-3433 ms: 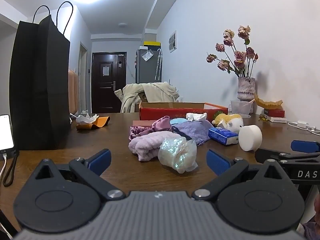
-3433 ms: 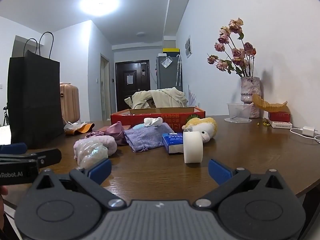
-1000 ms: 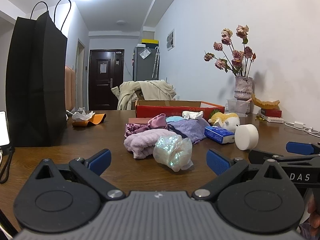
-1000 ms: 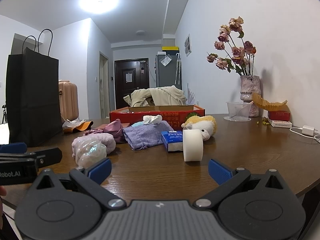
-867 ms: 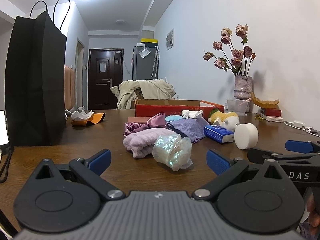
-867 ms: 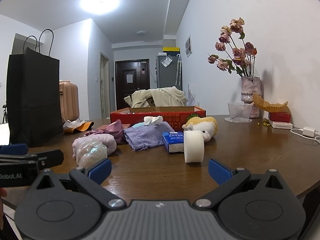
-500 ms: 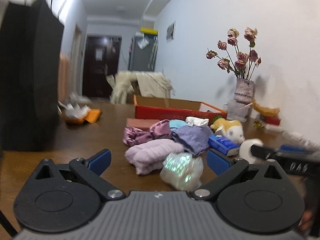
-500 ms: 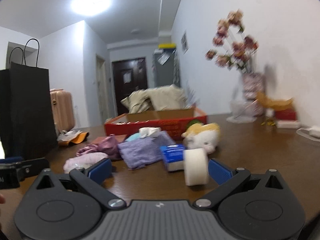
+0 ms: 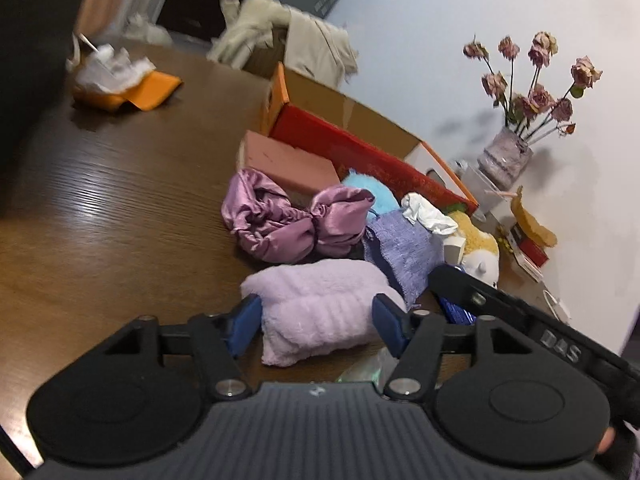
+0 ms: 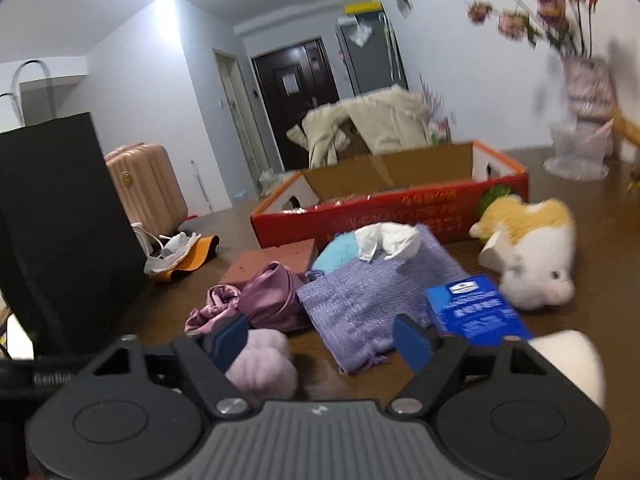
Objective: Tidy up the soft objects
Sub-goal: 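Grasp the pink fluffy towel with both tools and drop it into the cardboard box, then grasp the clear plastic bag with left tool while right tool grasps white tape roll, both into box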
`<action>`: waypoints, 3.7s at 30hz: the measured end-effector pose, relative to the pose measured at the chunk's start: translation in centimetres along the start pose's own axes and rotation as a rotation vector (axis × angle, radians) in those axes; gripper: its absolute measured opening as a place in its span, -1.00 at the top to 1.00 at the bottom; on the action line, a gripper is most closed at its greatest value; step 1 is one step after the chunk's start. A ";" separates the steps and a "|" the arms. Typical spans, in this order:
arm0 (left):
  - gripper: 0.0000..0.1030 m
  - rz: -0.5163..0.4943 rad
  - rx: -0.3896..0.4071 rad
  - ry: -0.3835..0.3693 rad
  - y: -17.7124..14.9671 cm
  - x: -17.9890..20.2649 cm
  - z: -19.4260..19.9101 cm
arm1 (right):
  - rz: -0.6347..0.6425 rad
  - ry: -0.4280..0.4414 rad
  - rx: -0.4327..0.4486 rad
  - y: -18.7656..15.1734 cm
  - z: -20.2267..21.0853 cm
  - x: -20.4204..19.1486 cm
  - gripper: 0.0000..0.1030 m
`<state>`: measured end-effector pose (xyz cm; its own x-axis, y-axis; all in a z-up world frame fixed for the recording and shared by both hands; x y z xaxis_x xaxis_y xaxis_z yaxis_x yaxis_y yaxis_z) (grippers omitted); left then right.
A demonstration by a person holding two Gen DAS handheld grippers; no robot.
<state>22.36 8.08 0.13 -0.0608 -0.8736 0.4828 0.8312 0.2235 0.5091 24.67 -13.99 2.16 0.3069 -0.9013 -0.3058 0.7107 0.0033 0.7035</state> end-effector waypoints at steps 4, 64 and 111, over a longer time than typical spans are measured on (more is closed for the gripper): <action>-0.08 -0.019 -0.061 -0.037 1.3 0.2 -1.7 | -0.066 0.079 -0.070 0.6 -2.8 0.6 0.02; -0.87 -0.199 0.246 0.120 22.0 12.4 4.3 | -0.075 0.139 -0.072 29.2 -0.3 8.2 -0.56; 0.19 -0.280 0.077 0.269 -3.7 9.4 -0.8 | 0.156 -0.129 0.002 -2.1 6.6 9.0 0.45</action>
<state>19.18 -1.30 2.22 -0.1234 -0.9852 0.1191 0.7585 -0.0162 0.6515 21.77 -25.00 2.18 0.3296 -0.9380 -0.1078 0.6592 0.1469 0.7375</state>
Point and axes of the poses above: each gripper's, at about its wrist camera, not at the fingertips, and z roughly against the way its jaws point, x to its right, y to its top, the point moved 3 cm from there along -z, roughly the way its jaws point, and after that the axes turned 14 degrees about -x, right-handed, at the moved point
